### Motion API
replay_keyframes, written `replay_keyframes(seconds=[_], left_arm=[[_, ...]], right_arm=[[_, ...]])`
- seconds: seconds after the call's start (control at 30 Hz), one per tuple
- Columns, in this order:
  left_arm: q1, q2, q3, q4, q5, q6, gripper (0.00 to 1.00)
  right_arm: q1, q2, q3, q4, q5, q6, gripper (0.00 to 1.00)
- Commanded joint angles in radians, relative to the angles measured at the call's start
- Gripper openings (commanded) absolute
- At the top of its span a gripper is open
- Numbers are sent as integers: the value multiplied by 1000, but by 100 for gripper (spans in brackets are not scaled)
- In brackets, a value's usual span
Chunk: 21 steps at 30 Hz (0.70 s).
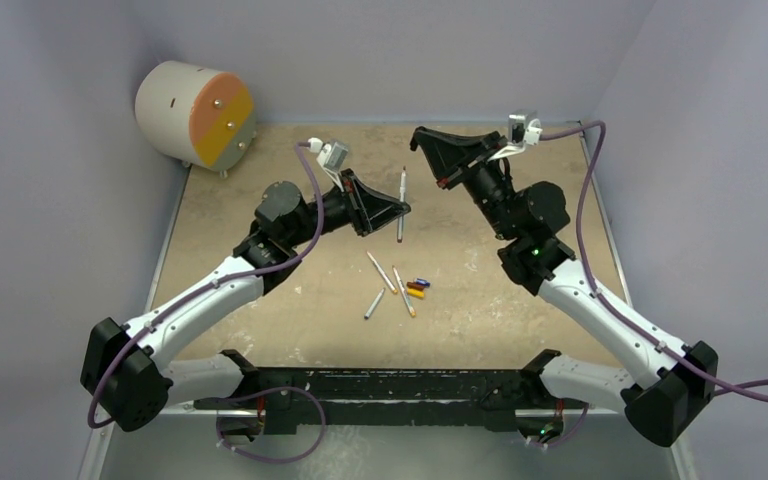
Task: Insert the pens into the pen caps
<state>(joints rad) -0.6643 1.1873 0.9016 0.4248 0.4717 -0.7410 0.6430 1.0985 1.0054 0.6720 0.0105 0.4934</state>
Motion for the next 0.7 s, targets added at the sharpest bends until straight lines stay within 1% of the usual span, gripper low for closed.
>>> replay_keyframes(seconds=[0.0, 0.3, 0.67], left_arm=[[-4, 3, 58, 15, -8, 45, 0], [-5, 11, 70, 23, -7, 43, 0], [-7, 10, 70, 35, -20, 37, 0]], right_arm=[[-2, -2, 35, 24, -47, -21, 0], [-3, -14, 26, 5, -78, -27, 0], [-3, -35, -14, -23, -78, -16, 0]])
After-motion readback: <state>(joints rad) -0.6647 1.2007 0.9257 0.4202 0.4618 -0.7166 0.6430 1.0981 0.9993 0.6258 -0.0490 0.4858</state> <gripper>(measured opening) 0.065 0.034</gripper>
